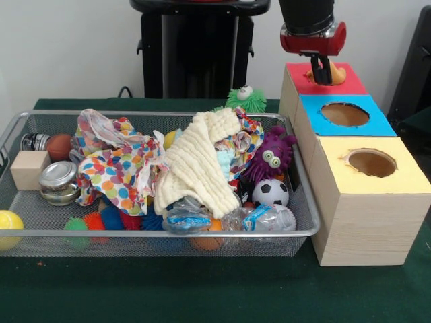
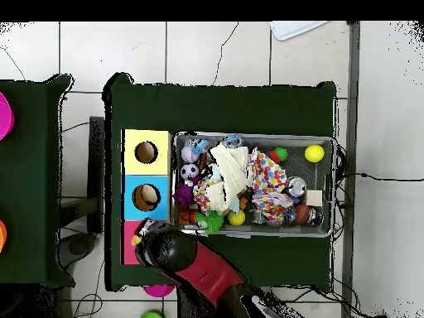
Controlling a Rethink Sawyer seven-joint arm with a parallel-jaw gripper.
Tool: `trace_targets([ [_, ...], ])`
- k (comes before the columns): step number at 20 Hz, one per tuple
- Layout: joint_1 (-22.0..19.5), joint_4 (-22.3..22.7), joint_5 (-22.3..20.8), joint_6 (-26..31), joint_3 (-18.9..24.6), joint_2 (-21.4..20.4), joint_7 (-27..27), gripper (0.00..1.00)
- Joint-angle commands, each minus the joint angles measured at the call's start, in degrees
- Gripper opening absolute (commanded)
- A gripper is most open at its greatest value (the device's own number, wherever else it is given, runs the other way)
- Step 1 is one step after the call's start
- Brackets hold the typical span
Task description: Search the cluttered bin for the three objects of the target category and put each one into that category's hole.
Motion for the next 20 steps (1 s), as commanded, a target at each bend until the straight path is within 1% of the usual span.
trace_targets([
  [1, -0.84, -0.98, 2.46, -1.28, 4.89, 2.05, 14.73, 0.0],
  [4, 0.38, -0.28, 2.94, 1.3, 4.13, -0.08, 15.32, 0.0],
  [9, 4.18, -1.86, 1.26, 10.08, -2.03, -4.64, 17.0, 0.0],
  [12, 5.07, -3.08, 0.14, 12.8, -4.4, -5.25, 17.15, 0.0],
  [15, 5.82, -3.41, -0.09, 14.22, -5.67, -6.12, 17.18, 0.0],
  [20, 6.44, -3.11, 0.93, 13.3, -6.25, -5.59, 15.28, 0.0],
])
